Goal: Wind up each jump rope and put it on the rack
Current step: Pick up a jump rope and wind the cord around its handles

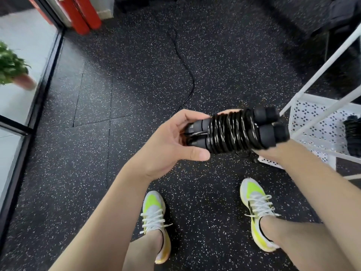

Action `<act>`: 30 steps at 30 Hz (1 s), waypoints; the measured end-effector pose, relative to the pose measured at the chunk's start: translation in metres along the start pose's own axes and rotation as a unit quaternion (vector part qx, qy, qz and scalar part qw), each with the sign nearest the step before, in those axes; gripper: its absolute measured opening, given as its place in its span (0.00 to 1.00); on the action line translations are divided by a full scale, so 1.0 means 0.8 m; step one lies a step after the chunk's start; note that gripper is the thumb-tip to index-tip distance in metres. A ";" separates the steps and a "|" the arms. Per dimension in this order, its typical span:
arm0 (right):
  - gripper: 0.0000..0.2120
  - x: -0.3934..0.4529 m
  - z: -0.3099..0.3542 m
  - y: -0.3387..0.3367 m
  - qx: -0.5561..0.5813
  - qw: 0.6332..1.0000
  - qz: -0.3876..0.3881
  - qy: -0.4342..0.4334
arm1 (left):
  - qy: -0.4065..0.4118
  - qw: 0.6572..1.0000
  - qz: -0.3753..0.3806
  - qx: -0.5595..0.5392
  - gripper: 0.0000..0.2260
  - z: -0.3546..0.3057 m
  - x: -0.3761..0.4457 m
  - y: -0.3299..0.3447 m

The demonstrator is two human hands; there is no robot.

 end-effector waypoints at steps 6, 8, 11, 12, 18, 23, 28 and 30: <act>0.17 -0.020 0.071 0.066 0.235 0.940 0.237 -0.073 | 0.053 0.990 -0.128 -0.016 0.32 -0.005 0.004 -0.027; 0.14 -0.021 0.079 0.080 0.262 0.929 0.252 -0.072 | 0.068 0.984 -0.165 -0.014 0.31 -0.006 0.003 -0.034; 0.14 -0.027 0.077 0.087 0.275 0.920 0.273 -0.064 | 0.085 0.973 -0.216 0.018 0.30 -0.006 -0.001 -0.044; 0.13 -0.029 0.078 0.087 0.282 0.917 0.276 -0.058 | 0.089 0.968 -0.233 0.032 0.29 -0.005 -0.003 -0.048; 0.10 -0.042 0.085 0.101 0.312 0.902 0.294 -0.053 | 0.101 0.926 -0.339 0.133 0.28 -0.007 -0.016 -0.064; 0.08 -0.043 0.091 0.096 0.467 0.826 0.314 0.020 | 0.117 0.905 -0.338 0.230 0.24 -0.017 -0.021 -0.046; 0.09 -0.038 0.082 0.084 0.426 0.854 0.299 -0.012 | 0.119 0.910 -0.311 0.249 0.16 -0.015 -0.019 -0.039; 0.09 -0.038 0.080 0.085 0.415 0.858 0.302 -0.017 | 0.100 0.914 -0.308 0.246 0.17 -0.013 -0.017 -0.042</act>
Point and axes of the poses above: each hand's wrist, its own x-axis towards the middle knuckle, its own y-axis out of the palm, z = x × y, the point moved 10 cm from there along x, towards the middle knuckle, and after that the axes turned 9 degrees about -x, right-handed, at the moved point
